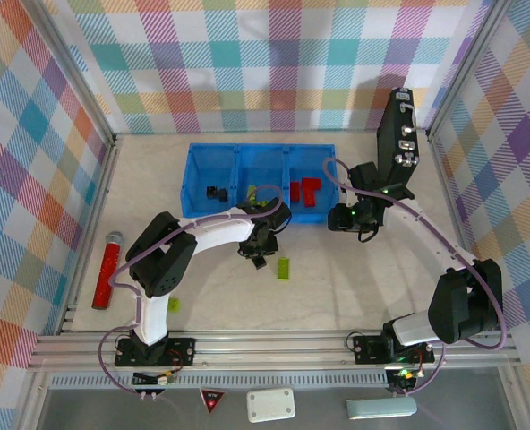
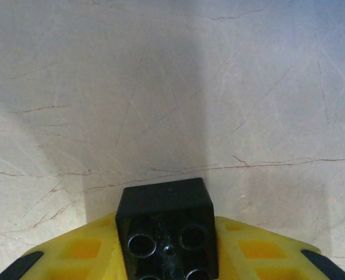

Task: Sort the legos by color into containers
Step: Pick up the lego from the center of the table.

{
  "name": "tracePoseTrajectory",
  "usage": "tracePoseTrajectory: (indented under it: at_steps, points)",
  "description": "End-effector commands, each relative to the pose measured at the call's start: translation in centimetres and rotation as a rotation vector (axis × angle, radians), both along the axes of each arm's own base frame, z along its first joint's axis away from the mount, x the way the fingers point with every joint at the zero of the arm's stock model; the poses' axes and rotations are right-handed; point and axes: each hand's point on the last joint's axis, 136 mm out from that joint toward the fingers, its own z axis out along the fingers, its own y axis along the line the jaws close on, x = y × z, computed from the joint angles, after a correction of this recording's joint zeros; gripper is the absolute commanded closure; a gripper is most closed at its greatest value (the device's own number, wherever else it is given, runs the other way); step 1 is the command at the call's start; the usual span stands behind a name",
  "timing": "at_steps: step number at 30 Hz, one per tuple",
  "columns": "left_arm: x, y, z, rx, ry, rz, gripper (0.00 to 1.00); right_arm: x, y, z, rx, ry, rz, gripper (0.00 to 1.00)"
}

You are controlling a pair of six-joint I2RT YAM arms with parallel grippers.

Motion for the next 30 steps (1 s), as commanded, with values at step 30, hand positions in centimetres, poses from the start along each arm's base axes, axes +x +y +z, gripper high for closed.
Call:
tracePoseTrajectory:
  at_steps: [30]
  points:
    - [1.5,5.5,7.1,0.061,-0.102,-0.171,0.67,-1.7,0.6,-0.3,0.070,0.056,-0.051,0.52]
